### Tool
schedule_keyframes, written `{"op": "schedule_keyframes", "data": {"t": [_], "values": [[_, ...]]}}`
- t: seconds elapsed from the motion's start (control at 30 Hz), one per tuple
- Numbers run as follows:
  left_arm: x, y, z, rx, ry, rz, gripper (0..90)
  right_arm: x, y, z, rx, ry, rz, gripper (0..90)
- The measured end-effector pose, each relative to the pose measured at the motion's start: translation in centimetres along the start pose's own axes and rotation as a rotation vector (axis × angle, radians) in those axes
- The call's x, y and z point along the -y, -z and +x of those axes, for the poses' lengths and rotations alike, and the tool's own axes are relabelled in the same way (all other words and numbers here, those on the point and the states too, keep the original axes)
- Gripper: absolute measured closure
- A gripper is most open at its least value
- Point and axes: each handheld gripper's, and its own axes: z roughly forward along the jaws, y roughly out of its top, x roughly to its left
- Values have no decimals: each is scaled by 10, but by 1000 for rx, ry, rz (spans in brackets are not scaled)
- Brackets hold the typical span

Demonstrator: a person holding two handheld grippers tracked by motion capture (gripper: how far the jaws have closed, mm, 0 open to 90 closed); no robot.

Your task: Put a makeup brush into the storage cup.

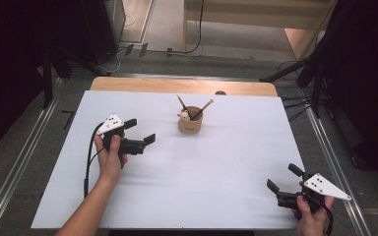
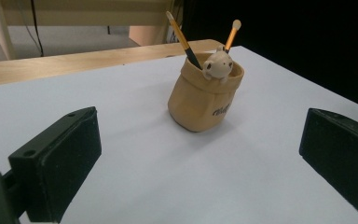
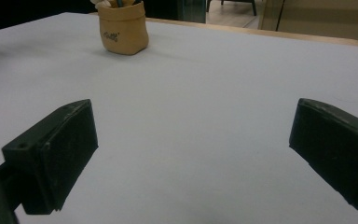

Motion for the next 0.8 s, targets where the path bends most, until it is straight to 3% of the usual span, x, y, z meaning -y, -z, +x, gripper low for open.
{"op": "schedule_keyframes", "data": {"t": [0.53, 0.8], "values": [[19, 31, -3, -30, -2, 3, 0, 0, -1, 1, -1, 9, 3, 16], [31, 57, 0, -48, 10, -11, 0, 0, -2, 2, -2, 9, 7, 16]]}}
